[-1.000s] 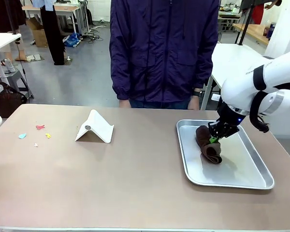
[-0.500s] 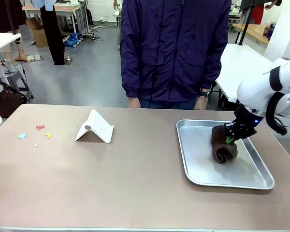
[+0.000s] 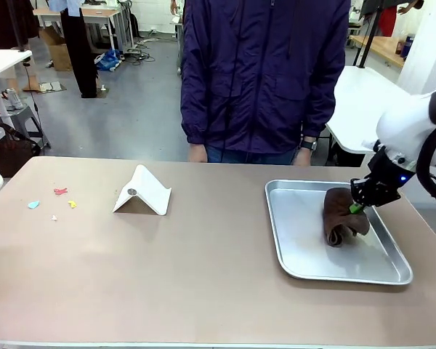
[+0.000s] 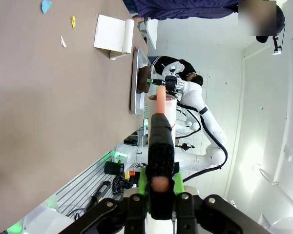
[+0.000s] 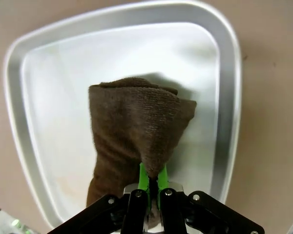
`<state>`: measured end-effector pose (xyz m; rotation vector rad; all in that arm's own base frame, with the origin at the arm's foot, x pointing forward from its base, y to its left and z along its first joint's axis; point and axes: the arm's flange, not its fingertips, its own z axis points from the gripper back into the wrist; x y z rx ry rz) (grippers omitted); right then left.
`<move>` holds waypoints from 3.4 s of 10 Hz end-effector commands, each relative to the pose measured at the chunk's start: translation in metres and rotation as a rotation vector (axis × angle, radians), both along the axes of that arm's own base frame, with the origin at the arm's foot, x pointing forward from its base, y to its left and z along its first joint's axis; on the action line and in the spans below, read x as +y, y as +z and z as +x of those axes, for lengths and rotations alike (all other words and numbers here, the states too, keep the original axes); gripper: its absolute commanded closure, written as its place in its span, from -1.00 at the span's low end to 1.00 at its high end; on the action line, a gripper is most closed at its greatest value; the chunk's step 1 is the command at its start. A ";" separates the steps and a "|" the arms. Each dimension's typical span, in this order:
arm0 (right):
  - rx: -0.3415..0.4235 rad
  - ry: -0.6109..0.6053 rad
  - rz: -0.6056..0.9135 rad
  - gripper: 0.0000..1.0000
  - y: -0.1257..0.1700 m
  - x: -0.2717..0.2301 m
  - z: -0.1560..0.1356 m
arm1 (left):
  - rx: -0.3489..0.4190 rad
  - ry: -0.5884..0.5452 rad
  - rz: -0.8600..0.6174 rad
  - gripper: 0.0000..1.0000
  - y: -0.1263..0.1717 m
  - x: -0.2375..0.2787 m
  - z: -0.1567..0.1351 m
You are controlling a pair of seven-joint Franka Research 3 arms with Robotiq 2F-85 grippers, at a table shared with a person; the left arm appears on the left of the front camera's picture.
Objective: Clean the surface of the table.
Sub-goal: If a person points to the right, clean the right side of the table with your right hand, and if they point to the left, clean the left side with your left hand, then clean the area not pointed to by the person.
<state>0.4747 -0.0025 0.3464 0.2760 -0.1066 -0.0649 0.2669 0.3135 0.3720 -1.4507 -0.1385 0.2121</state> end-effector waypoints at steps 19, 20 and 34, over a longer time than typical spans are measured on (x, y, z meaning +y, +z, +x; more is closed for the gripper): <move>-0.257 0.232 1.247 0.86 0.054 -0.130 -0.080 | -0.017 0.018 -0.018 1.00 0.002 -0.002 0.000; -0.257 0.232 1.247 0.86 0.054 -0.130 -0.080 | -0.017 0.018 -0.018 1.00 0.002 -0.002 0.000; -0.257 0.232 1.247 0.86 0.054 -0.130 -0.080 | -0.039 0.068 0.123 0.56 0.004 -0.007 0.002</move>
